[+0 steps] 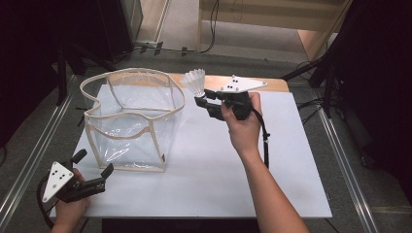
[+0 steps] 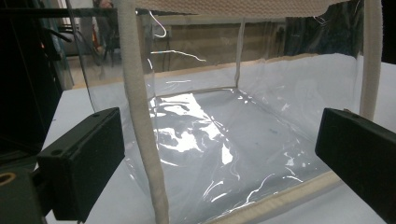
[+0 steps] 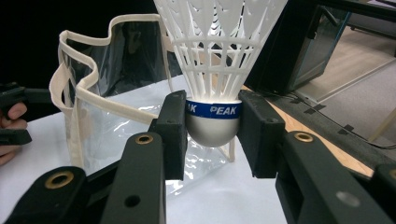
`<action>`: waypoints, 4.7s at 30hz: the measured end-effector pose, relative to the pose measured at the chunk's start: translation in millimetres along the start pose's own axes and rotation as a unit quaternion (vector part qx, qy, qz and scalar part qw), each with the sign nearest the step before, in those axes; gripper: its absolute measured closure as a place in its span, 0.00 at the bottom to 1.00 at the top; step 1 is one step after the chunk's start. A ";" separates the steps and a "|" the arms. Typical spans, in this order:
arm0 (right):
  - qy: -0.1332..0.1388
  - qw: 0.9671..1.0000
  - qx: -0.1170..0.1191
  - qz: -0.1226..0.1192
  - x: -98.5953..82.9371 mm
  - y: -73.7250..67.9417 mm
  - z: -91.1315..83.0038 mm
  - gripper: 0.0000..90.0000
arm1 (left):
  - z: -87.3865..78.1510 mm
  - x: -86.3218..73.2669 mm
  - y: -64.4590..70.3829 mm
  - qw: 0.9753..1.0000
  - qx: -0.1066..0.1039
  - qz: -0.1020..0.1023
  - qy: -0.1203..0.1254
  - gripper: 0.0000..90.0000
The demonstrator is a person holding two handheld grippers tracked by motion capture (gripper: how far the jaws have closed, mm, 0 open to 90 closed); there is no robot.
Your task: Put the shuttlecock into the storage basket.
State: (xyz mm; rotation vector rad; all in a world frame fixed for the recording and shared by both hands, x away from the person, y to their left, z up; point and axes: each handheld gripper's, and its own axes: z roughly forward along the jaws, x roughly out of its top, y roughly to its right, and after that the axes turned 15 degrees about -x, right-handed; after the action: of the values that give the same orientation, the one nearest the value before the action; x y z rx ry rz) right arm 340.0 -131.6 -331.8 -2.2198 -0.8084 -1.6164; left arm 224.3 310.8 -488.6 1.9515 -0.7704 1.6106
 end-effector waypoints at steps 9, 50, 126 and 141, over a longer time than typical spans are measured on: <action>0.003 1.000 0.006 -0.002 4.5 -6.0 7.8 0.68 | 0.1 0.0 -0.2 1.000 0.000 -0.001 0.000 0.02; -0.013 0.999 0.034 -0.009 18.6 -35.7 50.0 0.67 | 0.3 0.2 -1.3 1.000 -0.004 -0.002 0.002 0.02; 0.024 0.998 -0.046 0.029 -51.5 25.7 -55.4 0.00 | 0.2 0.1 -1.2 1.000 -0.001 -0.004 0.000 0.02; 0.024 0.996 -0.076 0.042 -75.7 39.2 -75.2 0.00 | 0.3 0.1 -0.6 1.000 0.002 -0.003 -0.001 0.02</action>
State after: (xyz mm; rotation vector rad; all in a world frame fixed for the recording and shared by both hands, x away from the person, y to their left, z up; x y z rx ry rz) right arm 287.7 -223.4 -373.5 -2.2737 -0.5880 -1.7362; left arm 224.9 311.0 -488.6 1.9566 -0.7630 1.6078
